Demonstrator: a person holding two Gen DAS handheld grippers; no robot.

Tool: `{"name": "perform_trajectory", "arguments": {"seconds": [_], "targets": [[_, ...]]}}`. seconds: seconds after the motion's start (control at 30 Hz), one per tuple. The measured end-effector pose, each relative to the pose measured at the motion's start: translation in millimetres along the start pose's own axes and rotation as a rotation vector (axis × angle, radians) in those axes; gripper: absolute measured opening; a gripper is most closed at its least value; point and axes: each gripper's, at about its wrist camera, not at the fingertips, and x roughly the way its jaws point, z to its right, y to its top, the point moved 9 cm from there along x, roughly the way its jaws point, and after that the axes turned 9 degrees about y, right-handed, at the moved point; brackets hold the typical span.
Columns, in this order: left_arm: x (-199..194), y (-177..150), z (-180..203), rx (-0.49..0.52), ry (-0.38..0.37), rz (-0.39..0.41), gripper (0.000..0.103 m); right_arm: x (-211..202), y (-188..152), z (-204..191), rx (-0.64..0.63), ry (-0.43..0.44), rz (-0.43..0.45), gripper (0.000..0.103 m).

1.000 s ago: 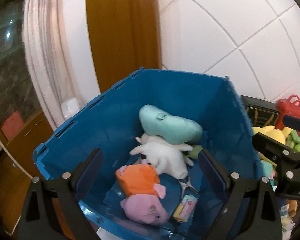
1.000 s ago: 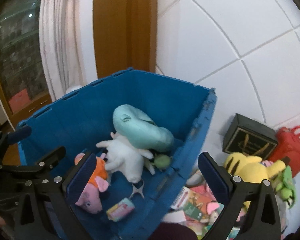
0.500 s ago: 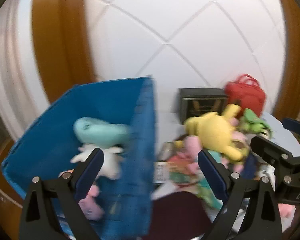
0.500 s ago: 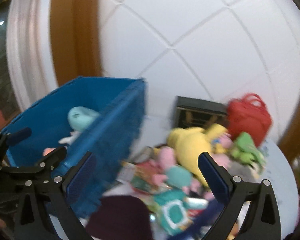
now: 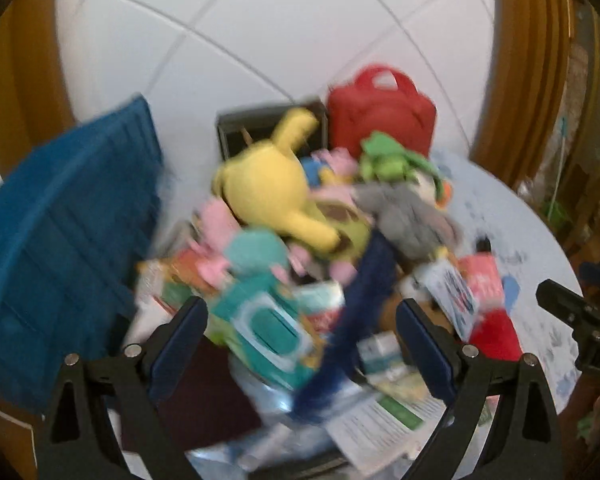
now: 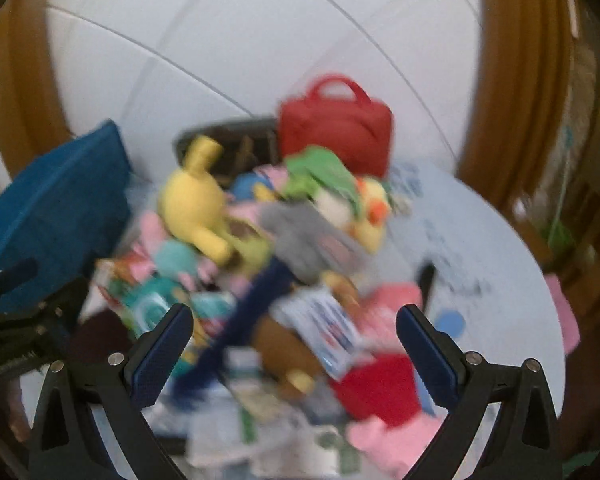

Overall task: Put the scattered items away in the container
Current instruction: 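Move both grippers back to the pile of items, then close right gripper on the white alcohol wipes packet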

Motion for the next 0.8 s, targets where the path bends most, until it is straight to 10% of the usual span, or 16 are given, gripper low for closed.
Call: {"name": "perform_trajectory", "arguments": {"seconds": [0.43,0.8], "targets": [[63.5,-100.1,59.6,0.066,0.021,-0.224,0.096,54.8,-104.2,95.5,0.122,0.023,-0.202,0.103],[86.0,-97.9,34.4,0.045,0.001,-0.237,0.096,75.6,-86.8,78.9,0.128,0.037,-0.185,0.103]]}}
